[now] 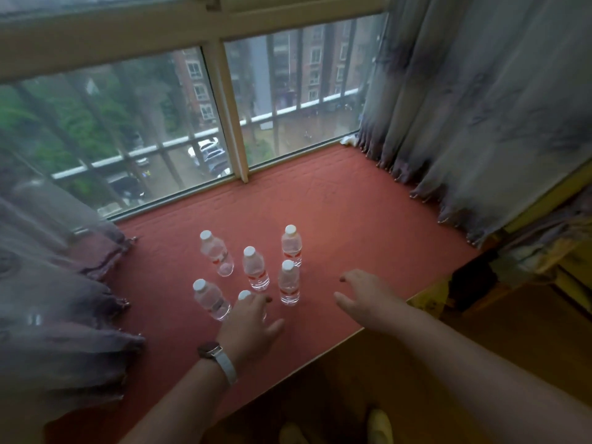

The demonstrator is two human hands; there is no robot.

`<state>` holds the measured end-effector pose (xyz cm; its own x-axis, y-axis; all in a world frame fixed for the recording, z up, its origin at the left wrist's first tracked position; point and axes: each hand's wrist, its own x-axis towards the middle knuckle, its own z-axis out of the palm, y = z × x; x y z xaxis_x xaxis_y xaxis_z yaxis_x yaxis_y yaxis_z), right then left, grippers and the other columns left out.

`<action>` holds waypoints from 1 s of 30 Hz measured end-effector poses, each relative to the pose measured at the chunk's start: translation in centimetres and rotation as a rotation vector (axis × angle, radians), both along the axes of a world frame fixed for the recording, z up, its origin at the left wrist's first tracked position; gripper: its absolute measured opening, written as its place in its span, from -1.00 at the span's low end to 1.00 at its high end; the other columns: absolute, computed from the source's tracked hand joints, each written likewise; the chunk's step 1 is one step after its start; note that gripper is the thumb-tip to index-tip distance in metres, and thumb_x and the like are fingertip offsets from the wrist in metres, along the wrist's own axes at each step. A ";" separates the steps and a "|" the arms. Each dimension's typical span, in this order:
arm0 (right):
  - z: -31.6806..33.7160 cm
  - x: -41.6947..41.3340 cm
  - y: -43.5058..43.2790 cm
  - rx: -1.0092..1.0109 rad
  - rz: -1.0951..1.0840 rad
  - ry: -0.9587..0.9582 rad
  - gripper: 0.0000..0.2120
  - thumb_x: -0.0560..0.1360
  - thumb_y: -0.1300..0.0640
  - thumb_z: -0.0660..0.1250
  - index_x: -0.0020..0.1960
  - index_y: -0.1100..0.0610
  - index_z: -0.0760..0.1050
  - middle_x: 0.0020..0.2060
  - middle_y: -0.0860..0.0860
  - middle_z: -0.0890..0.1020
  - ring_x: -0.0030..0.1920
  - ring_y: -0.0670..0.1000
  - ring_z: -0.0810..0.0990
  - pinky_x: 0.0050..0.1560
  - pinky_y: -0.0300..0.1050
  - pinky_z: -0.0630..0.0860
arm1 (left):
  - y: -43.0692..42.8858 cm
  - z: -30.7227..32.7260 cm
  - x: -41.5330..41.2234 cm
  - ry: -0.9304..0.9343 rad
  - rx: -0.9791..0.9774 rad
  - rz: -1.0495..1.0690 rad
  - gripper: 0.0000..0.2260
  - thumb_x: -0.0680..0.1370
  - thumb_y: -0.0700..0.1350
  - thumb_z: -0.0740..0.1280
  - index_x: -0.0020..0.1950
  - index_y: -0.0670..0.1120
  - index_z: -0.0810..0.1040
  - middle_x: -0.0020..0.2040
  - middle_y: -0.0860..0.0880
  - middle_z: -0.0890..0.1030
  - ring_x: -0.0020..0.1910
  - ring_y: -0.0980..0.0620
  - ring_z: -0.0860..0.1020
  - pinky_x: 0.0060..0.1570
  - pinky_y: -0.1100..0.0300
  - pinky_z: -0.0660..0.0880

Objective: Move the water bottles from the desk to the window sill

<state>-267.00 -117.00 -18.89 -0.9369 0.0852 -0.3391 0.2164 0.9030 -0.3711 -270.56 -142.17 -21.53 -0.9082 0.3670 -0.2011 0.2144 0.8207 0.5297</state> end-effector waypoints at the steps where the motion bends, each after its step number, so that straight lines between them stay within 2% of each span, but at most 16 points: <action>1: 0.7 0.7 0.6 0.009 -0.009 0.011 -0.52 0.55 -0.16 0.20 0.37 0.08 0.41 0.31 0.04 0.49 0.31 0.10 0.45 0.32 0.05 0.40 | 0.9 0.7 0.2 0.034 -0.044 -0.050 -0.54 0.42 0.19 0.33 0.24 0.00 0.52 0.15 0.00 0.57 0.15 -0.05 0.53 0.10 0.06 0.48; 4: 2.3 3.2 2.7 0.047 -0.037 0.008 -0.51 0.57 -0.17 0.16 0.39 0.07 0.39 0.32 0.02 0.47 0.32 0.09 0.43 0.32 0.04 0.39 | 3.7 2.7 1.0 0.112 -0.107 -0.155 -0.53 0.46 0.21 0.31 0.29 0.02 0.50 0.24 0.02 0.55 0.20 -0.05 0.52 0.10 0.06 0.45; 7: 3.3 6.1 5.4 0.075 -0.066 0.015 -0.49 0.57 -0.19 0.14 0.40 0.07 0.38 0.32 0.01 0.46 0.32 0.06 0.42 0.31 0.05 0.40 | 6.9 4.1 2.1 0.173 -0.081 -0.233 -0.37 0.37 0.33 0.08 0.26 -0.01 0.52 0.25 0.01 0.56 0.17 -0.05 0.54 0.10 0.06 0.48; 8: 3.7 7.3 6.4 0.074 -0.083 0.021 -0.49 0.58 -0.19 0.14 0.41 0.07 0.37 0.33 0.00 0.45 0.32 0.05 0.41 0.31 0.05 0.40 | 8.1 4.4 2.5 0.198 -0.079 -0.256 -0.35 0.36 0.34 0.06 0.27 -0.02 0.53 0.25 0.01 0.56 0.18 -0.06 0.54 0.12 0.06 0.47; 12: 5.1 12.7 10.8 0.090 -0.155 0.045 -0.51 0.60 -0.17 0.12 0.42 0.07 0.35 0.32 0.00 0.44 0.32 0.05 0.40 0.29 0.03 0.40 | 13.9 5.8 5.3 0.204 -0.126 -0.364 -0.36 0.40 0.32 0.11 0.34 -0.02 0.49 0.31 -0.01 0.52 0.26 -0.08 0.49 0.22 0.03 0.41; 16: 5.9 19.3 16.4 0.104 -0.224 0.074 -0.54 0.57 -0.19 0.12 0.35 0.03 0.40 0.25 -0.01 0.46 0.29 0.07 0.43 0.23 0.03 0.42 | 21.2 6.8 9.2 0.239 -0.204 -0.503 -0.52 0.54 0.23 0.25 0.41 0.07 0.39 0.40 0.07 0.43 0.33 -0.02 0.44 0.24 0.07 0.39; 19: 6.5 24.8 20.7 0.087 -0.298 0.096 -0.51 0.57 -0.21 0.12 0.41 0.01 0.35 0.33 -0.02 0.43 0.34 0.05 0.39 0.27 0.03 0.40 | 27.1 7.6 12.8 0.258 -0.184 -0.576 -0.54 0.56 0.22 0.24 0.41 0.09 0.38 0.41 0.10 0.42 0.36 -0.01 0.41 0.31 0.04 0.39; 23: 6.9 31.9 26.5 0.103 -0.398 0.118 -0.50 0.57 -0.22 0.12 0.40 0.03 0.36 0.34 -0.01 0.43 0.33 0.07 0.41 0.26 0.08 0.42 | 35.2 8.5 17.7 0.309 -0.186 -0.707 -0.57 0.57 0.23 0.19 0.40 0.12 0.37 0.40 0.13 0.41 0.34 0.02 0.42 0.25 0.06 0.42; 30: 6.9 42.7 35.7 0.112 -0.585 0.127 -0.47 0.57 -0.25 0.09 0.46 -0.03 0.28 0.39 -0.05 0.36 0.40 0.05 0.34 0.31 0.08 0.39 | 47.5 10.5 25.7 0.310 -0.198 -0.936 -0.55 0.60 0.24 0.11 0.46 0.15 0.27 0.48 0.13 0.31 0.44 0.02 0.31 0.38 0.04 0.33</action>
